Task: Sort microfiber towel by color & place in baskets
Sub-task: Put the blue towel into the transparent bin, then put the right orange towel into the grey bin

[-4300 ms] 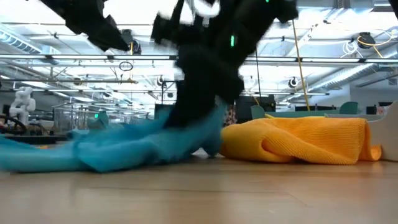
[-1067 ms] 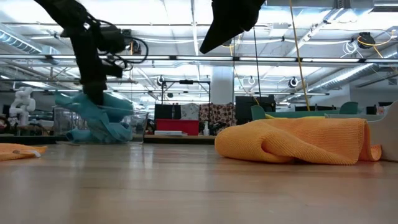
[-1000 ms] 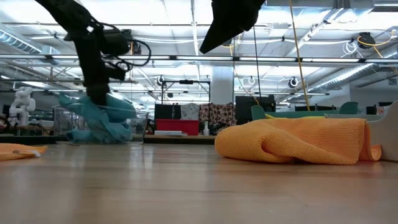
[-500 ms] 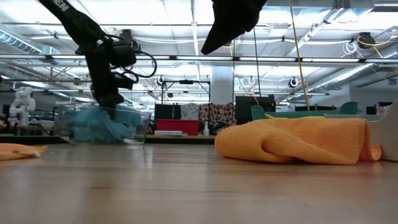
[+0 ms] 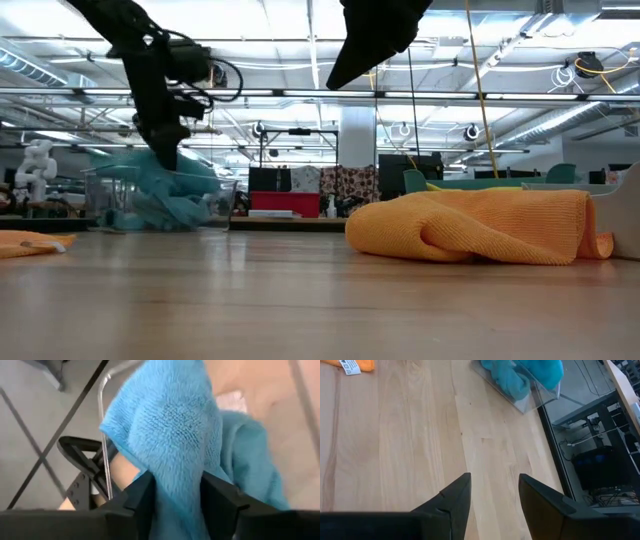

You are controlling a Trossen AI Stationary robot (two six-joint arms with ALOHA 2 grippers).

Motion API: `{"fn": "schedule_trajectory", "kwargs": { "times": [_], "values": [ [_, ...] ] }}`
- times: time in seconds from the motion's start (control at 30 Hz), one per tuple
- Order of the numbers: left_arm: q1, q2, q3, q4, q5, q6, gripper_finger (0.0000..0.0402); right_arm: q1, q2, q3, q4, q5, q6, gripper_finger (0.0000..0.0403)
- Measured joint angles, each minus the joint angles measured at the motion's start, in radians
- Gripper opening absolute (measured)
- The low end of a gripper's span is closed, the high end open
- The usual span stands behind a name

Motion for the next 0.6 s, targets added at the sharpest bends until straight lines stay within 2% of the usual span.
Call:
{"fn": "schedule_trajectory", "kwargs": {
  "times": [0.1,0.37,0.5,0.6],
  "values": [
    [0.0,-0.029,0.001,-0.02,0.03,0.0,0.0169,0.0,0.0,0.0,0.0,0.0,0.0,0.0157],
    [0.0,-0.036,0.001,-0.001,0.013,-0.024,0.0227,0.0,0.0,0.0,0.0,0.0,0.0,0.0157],
    [-0.006,-0.04,0.001,-0.001,0.057,-0.029,0.0225,0.0,0.0,0.0,0.0,0.0,0.0,0.0157],
    [-0.009,-0.037,0.001,0.002,0.072,-0.027,0.0196,0.0,0.0,0.0,0.0,0.0,0.0,0.0157]
  ]
}}
